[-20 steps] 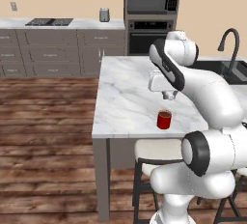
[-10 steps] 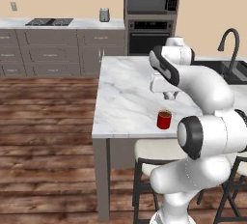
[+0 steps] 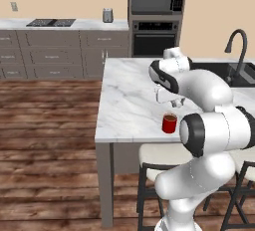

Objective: Pick up the marshmallow and place it in the cup of hot chocolate on the dining counter.

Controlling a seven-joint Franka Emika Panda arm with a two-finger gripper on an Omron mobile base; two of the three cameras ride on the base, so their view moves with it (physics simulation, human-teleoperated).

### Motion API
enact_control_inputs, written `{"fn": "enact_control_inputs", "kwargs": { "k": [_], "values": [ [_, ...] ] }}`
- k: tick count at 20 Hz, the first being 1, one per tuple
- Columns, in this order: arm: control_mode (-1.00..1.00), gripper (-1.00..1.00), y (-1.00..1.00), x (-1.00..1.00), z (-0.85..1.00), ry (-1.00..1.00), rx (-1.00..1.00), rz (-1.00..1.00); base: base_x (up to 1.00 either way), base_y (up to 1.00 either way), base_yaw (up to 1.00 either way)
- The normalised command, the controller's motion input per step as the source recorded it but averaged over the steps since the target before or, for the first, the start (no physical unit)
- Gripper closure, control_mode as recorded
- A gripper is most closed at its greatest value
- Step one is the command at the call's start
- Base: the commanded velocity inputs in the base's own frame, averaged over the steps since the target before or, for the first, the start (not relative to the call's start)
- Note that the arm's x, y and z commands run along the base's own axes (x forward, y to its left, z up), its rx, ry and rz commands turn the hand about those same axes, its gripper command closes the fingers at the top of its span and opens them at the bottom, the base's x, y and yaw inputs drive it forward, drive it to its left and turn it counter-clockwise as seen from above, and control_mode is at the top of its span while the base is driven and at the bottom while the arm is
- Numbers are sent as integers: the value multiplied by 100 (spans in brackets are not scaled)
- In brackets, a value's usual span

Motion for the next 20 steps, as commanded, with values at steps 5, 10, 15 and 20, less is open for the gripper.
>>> {"fn": "enact_control_inputs", "kwargs": {
  "k": [5,10,15,20],
  "values": [
    [-100,100,0,22,-5,0,1,-1,0,0,0],
    [-100,100,0,26,-5,0,5,0,0,0,0],
    [-100,100,0,32,-11,0,6,0,0,0,0],
    [-100,100,0,20,-18,0,5,0,0,0,0]
  ]
}}
